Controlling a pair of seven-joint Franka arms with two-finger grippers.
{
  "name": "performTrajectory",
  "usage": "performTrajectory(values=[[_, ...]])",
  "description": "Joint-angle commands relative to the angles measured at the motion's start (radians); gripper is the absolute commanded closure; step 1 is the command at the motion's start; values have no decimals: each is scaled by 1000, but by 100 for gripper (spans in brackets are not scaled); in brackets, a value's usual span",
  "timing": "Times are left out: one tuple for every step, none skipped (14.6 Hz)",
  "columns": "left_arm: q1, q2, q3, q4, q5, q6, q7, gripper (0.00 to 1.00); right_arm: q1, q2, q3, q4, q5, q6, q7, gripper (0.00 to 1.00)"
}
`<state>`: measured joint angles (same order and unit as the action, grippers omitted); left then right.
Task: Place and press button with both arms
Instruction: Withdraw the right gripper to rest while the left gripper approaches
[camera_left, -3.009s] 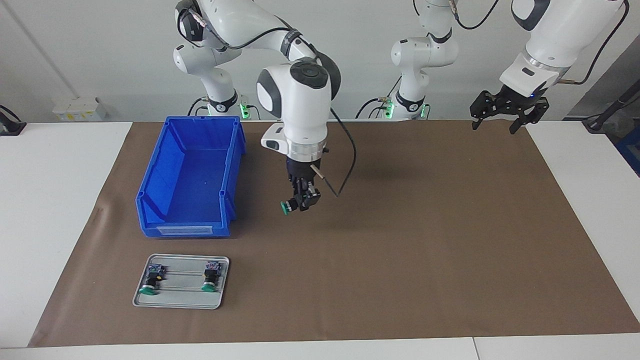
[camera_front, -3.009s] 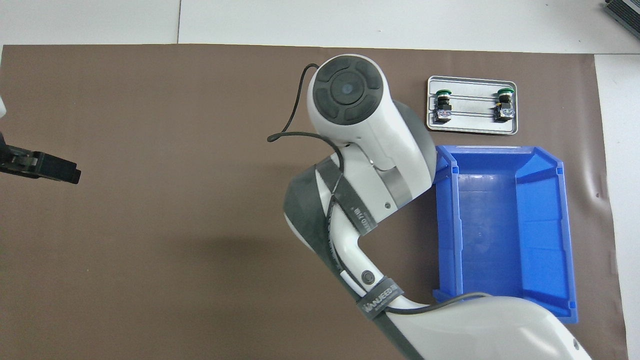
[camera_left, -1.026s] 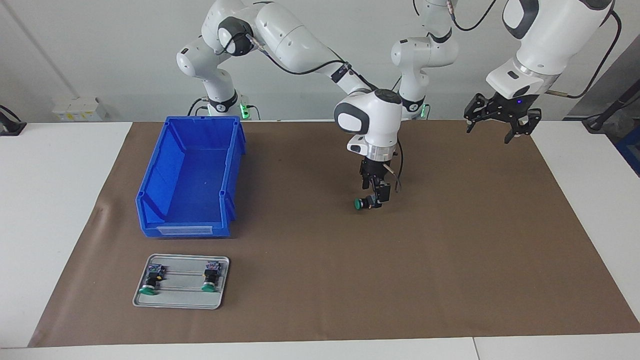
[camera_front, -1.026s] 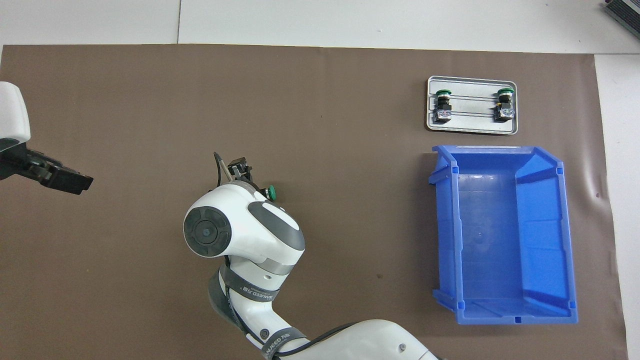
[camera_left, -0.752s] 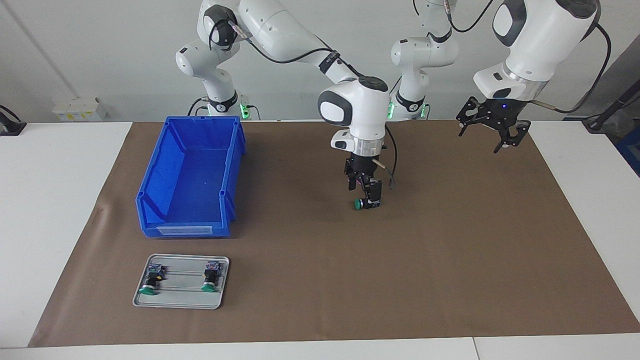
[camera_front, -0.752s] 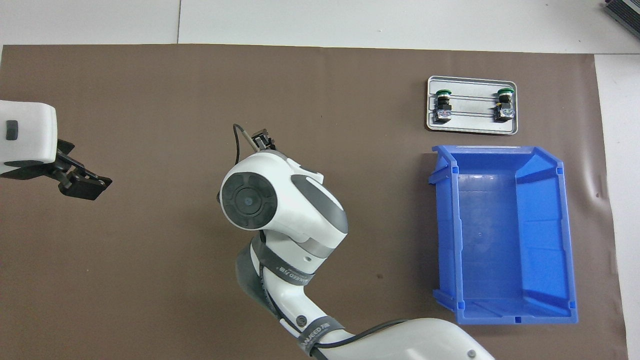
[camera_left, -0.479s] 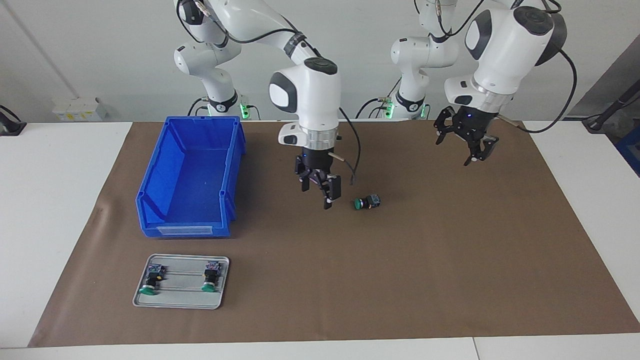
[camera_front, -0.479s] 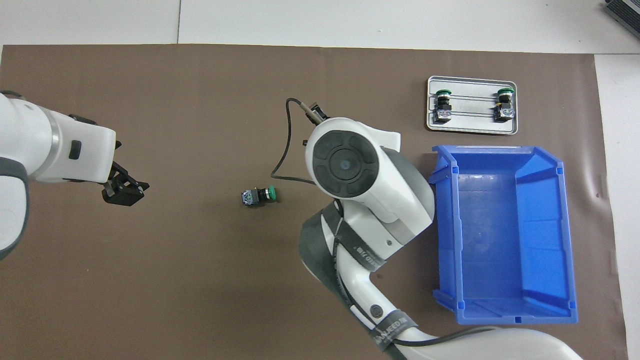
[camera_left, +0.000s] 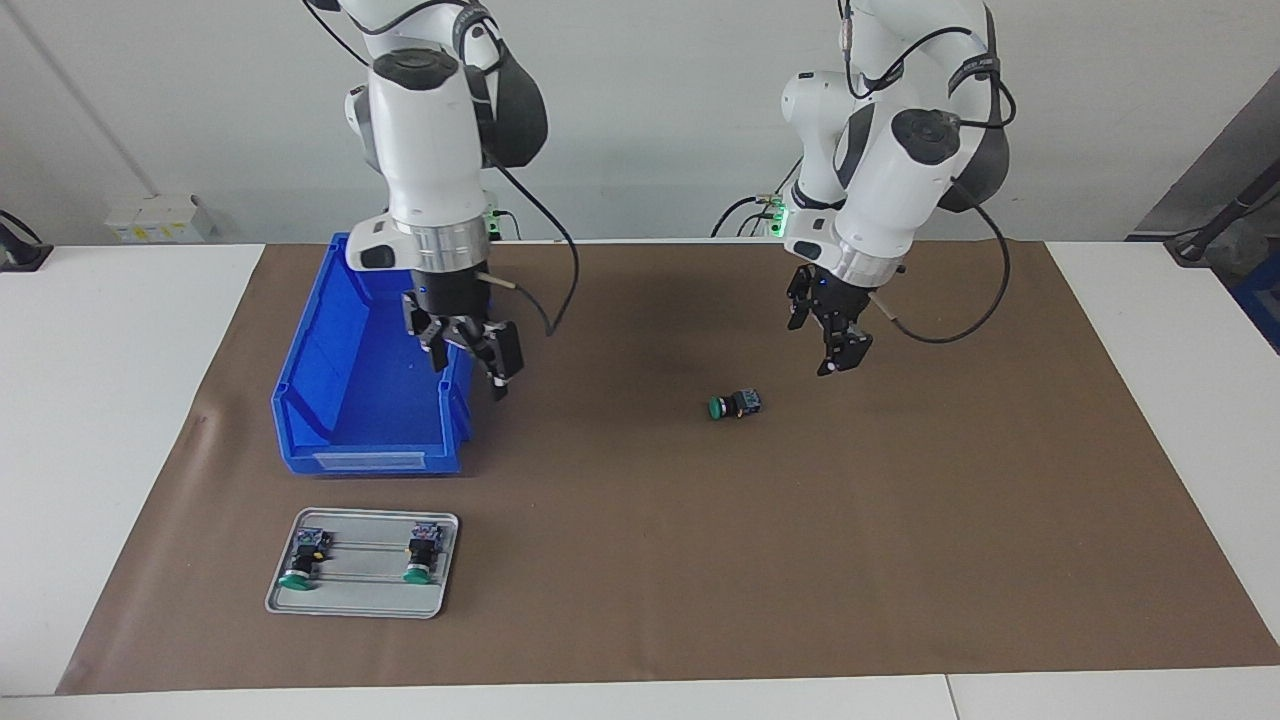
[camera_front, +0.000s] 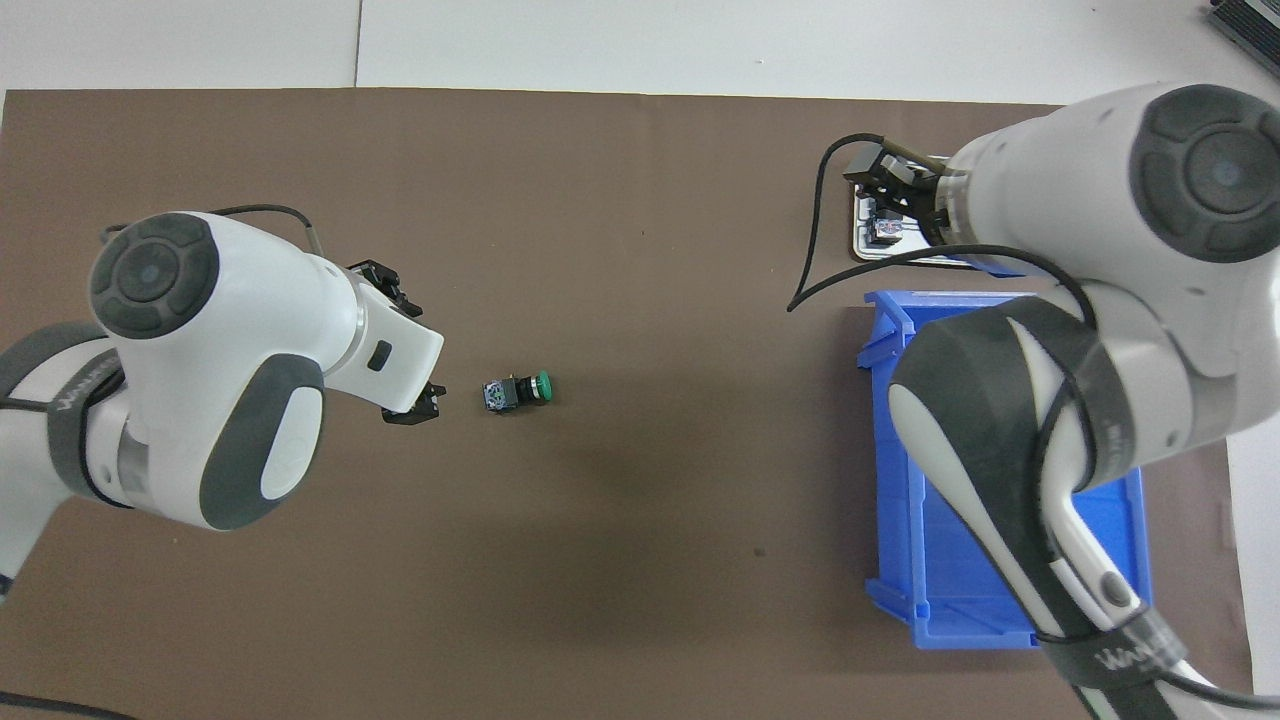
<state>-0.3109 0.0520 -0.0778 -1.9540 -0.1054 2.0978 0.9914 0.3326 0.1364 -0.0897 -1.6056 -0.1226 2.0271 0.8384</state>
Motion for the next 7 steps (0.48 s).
performTrajectory(values=[[-40,28,18,-32,-13,115,-20,14,-78,-79,16,-34,23,-59,-198,0],[-54,45,19,-37,-13,131,-20,15,-98,-102,13,-30,24,-100,-267,0],[-74,75,21,-36,-13,142,-23,15,-122,-125,10,-27,26,-140,-335,0],[-79,97,20,-34,-13,165,-30,16,-148,-155,8,-27,29,-168,-384,0],[-86,117,19,-36,-13,183,-30,16,-174,-178,7,-27,44,-194,-418,0],[-106,132,19,-36,-13,192,-33,16,-193,-202,7,-24,53,-218,-438,0],[-120,158,21,-34,-13,209,-51,16,-202,-224,4,-13,52,-243,-470,0]])
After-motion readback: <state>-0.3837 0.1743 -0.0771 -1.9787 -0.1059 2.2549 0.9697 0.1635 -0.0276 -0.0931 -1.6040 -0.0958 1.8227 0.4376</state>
